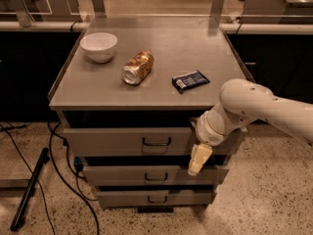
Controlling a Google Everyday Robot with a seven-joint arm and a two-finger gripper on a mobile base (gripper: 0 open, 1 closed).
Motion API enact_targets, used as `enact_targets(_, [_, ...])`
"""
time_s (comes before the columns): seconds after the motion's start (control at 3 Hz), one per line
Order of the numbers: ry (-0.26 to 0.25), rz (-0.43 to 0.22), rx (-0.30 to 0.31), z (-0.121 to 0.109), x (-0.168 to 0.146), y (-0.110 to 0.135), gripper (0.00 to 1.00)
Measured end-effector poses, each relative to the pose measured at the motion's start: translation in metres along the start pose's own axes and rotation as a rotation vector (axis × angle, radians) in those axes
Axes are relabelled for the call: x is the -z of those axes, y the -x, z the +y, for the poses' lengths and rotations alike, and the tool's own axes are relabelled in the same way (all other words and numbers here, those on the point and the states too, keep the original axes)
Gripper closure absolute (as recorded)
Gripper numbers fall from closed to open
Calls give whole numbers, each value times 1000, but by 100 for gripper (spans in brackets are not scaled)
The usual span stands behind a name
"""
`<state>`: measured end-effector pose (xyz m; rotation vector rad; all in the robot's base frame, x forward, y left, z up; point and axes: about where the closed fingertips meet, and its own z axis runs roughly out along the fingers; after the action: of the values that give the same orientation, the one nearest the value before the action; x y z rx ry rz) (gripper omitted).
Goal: Open top drawer
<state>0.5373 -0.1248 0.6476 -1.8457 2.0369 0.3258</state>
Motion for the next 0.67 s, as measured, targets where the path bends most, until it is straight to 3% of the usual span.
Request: enact_targets(0.67, [41,26,-32,6,1,-8,0])
